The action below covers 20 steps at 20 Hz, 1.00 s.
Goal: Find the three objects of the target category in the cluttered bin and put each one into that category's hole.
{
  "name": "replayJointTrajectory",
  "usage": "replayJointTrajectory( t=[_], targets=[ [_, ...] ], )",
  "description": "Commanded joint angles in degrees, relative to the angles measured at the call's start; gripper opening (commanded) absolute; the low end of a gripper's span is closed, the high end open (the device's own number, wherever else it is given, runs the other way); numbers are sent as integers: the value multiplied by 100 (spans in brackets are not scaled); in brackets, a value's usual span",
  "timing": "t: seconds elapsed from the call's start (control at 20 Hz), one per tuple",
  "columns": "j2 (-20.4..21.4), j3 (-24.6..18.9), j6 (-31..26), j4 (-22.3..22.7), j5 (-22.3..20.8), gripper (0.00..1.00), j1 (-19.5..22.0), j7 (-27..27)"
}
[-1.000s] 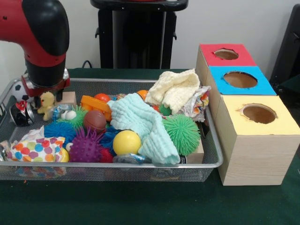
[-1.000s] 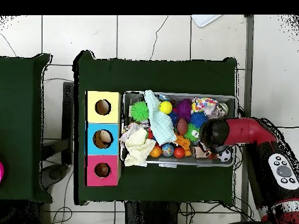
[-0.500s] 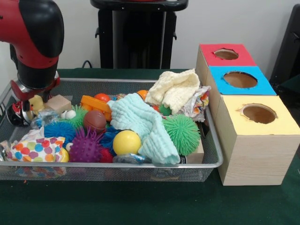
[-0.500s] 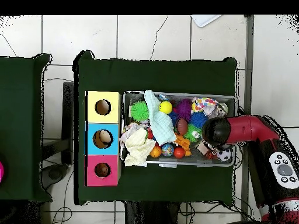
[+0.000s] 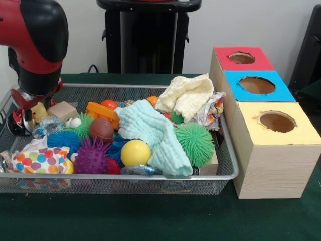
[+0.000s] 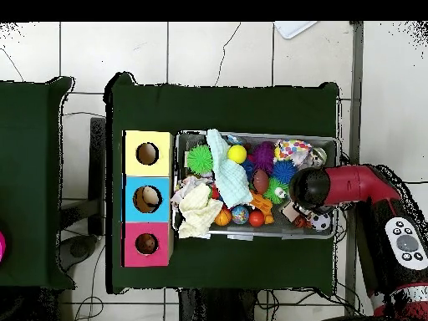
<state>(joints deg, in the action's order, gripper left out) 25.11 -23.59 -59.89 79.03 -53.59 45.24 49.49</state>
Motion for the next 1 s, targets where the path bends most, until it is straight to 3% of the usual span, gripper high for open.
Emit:
replayJointTrajectory(
  t=[0.05, 0.4, 0.55, 0.8, 1.0],
  targets=[
    [-249, 52, -245, -424, -305, 100, 11, -1309],
    [-388, -7, -104, -399, 313, 100, 196, -383],
    [-679, -48, -174, -531, 525, 100, 243, -291],
    [-1039, 54, -1067, -768, 1102, 100, 204, -275],
    [-1082, 79, -1291, -852, 1166, 100, 163, -489]
  ],
)
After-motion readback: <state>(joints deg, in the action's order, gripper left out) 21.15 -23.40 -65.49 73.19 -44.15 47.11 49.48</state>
